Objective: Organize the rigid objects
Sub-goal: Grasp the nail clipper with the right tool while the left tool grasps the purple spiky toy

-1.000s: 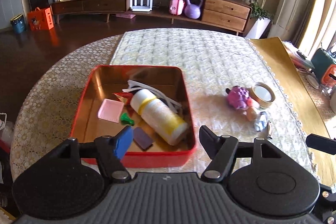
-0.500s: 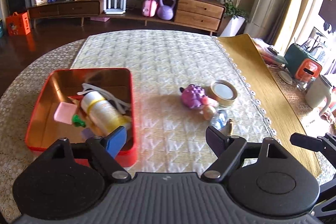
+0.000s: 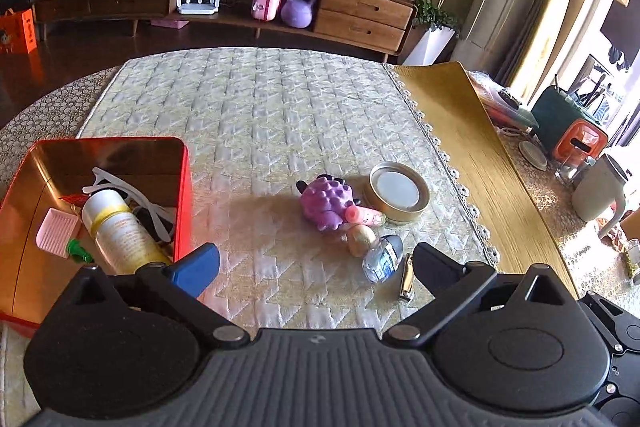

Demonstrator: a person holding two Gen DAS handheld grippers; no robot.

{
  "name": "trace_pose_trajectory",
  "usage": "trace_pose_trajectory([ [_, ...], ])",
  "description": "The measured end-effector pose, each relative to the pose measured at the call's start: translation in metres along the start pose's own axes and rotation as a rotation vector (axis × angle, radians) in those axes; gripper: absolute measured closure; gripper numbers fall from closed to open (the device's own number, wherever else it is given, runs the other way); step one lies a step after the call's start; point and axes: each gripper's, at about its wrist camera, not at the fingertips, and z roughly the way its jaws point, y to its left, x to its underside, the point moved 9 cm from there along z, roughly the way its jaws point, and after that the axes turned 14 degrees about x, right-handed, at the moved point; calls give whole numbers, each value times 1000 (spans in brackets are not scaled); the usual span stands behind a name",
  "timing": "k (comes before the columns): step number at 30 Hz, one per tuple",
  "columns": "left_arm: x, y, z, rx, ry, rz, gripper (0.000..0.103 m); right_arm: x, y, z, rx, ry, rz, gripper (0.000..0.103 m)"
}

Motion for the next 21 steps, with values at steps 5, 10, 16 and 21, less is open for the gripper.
trace_pose_trajectory([
  [5,-15,2,21,-9,18,-15,0,1,-5,21,15,23,-14,8],
  [10,-33,7,45,-24,23,-19,0,-2,-3,38,14,31,-35,9],
  [16,-43,12,78,-28,63,-64,0,-5,-1,57,21,39,-72,11],
  [21,-40,20,102,-20,97,-106,0,-1,-5,75,33,59,-88,16],
])
